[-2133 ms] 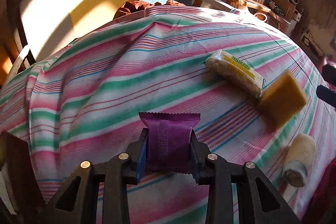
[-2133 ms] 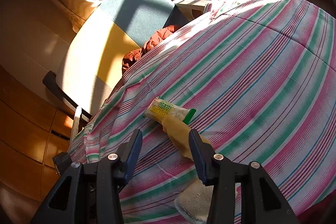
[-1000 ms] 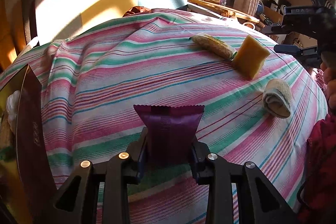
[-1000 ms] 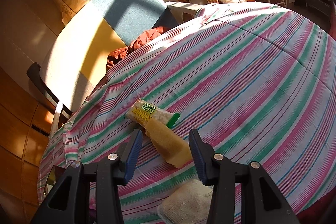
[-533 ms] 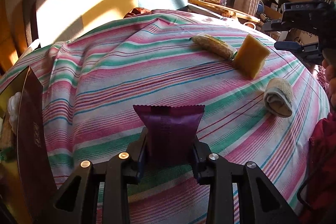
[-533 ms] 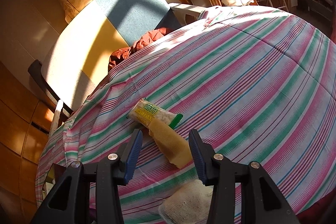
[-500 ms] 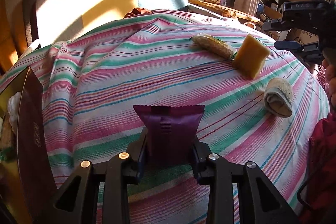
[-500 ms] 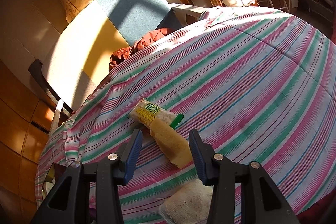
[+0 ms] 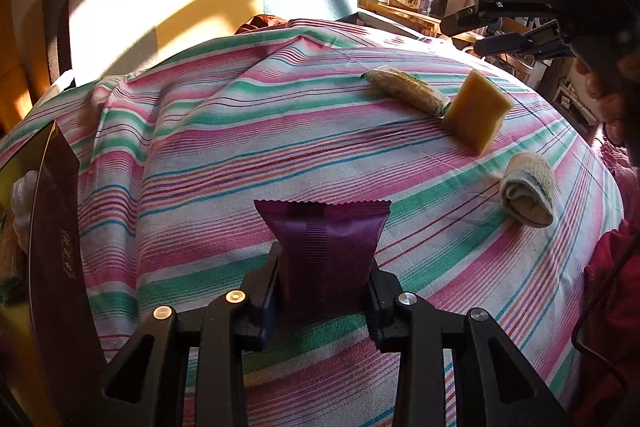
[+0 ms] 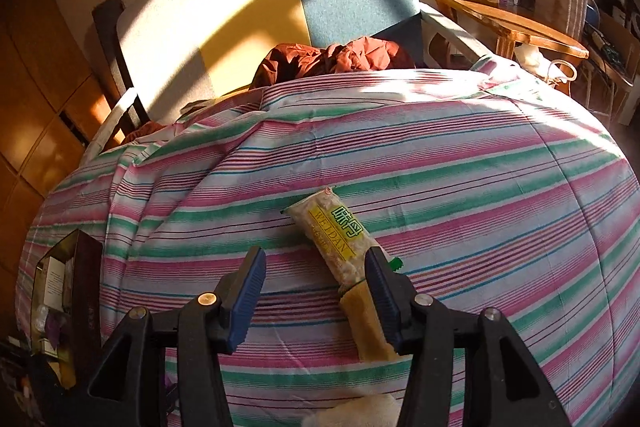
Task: Organize objects
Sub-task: 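Hold the purple packet in the left tool while the right tool grasps the WEIDAN snack bag, then carry the purple packet over the gold tray with the left tool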
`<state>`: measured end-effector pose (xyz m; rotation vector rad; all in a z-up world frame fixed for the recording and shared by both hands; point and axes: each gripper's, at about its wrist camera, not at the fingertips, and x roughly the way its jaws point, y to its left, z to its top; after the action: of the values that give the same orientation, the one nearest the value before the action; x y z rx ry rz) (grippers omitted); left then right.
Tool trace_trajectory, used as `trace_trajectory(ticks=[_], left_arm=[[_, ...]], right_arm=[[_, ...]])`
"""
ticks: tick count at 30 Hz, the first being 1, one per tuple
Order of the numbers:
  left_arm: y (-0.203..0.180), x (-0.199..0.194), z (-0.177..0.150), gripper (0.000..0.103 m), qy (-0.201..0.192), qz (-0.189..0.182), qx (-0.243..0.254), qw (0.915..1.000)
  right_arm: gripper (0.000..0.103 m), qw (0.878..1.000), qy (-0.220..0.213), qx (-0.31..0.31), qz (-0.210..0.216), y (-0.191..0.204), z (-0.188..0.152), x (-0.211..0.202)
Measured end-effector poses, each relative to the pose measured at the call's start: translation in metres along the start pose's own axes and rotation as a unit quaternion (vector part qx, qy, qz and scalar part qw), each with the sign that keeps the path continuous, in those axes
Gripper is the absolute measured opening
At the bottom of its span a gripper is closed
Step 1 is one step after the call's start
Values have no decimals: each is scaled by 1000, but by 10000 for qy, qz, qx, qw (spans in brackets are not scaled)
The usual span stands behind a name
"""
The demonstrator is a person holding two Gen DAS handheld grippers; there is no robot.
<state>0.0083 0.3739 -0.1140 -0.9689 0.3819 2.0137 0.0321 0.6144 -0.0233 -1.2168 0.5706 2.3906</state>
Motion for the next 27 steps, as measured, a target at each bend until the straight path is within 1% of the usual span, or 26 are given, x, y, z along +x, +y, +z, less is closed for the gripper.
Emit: trace_trajectory(ticks=[1, 3, 5, 9, 11, 14, 15, 16, 17, 18, 19, 20, 21, 22, 25, 27], left_arm=[[0, 0, 0, 37, -1, -10, -9, 10000], [1, 0, 0, 37, -4, -31, -25, 10000], [1, 0, 0, 37, -7, -57, -45, 10000], [3, 1, 1, 37, -9, -94, -73, 9999], [4, 1, 1, 37, -8, -119, -93, 9999], [4, 1, 1, 37, -9, -131, -100, 9999], [4, 1, 1, 37, -10, -133, -102, 9999], [4, 1, 1, 37, -9, -136, -103, 9999], [4, 1, 1, 37, -6, -134, -102, 9999], [3, 2, 1, 37, -7, -131, -101, 9999], [3, 2, 1, 37, -8, -130, -98, 9999], [3, 2, 1, 38, -10, -127, -94, 9999], [3, 2, 1, 38, -11, -120, -86, 9999], [3, 2, 1, 38, -14, -116, -81, 9999], [3, 2, 0, 38, -19, -126, -88, 9999], [3, 2, 0, 38, -22, -121, -82, 9999]], right_arm=[[62, 9998, 171, -112, -60, -1, 7, 8], [63, 9980, 514, -277, -221, -5, 20, 25], [63, 9957, 739, -419, -358, -8, 31, 40], [63, 9892, 1203, -715, -444, -2, 44, 68], [64, 9828, 1553, -906, -427, 5, 46, 87], [64, 9692, 1987, -1239, -761, 14, 41, 115], [64, 9648, 2086, -1313, -920, 16, 39, 124], [64, 9617, 2155, -1365, -1006, 17, 36, 131], [62, 9595, 2244, -1347, -1042, 17, 34, 138], [58, 9620, 2217, -1235, -1005, 15, 35, 138], [48, 9658, 2160, -1134, -876, 15, 37, 135], [42, 9683, 2049, -1136, -862, 18, 38, 131], [42, 9696, 1929, -1188, -925, 23, 39, 127], [41, 9717, 1821, -1210, -891, 29, 39, 122], [41, 9785, 1559, -1254, -503, 52, 33, 105], [41, 9784, 1593, -1309, -164, 70, 21, 97]])
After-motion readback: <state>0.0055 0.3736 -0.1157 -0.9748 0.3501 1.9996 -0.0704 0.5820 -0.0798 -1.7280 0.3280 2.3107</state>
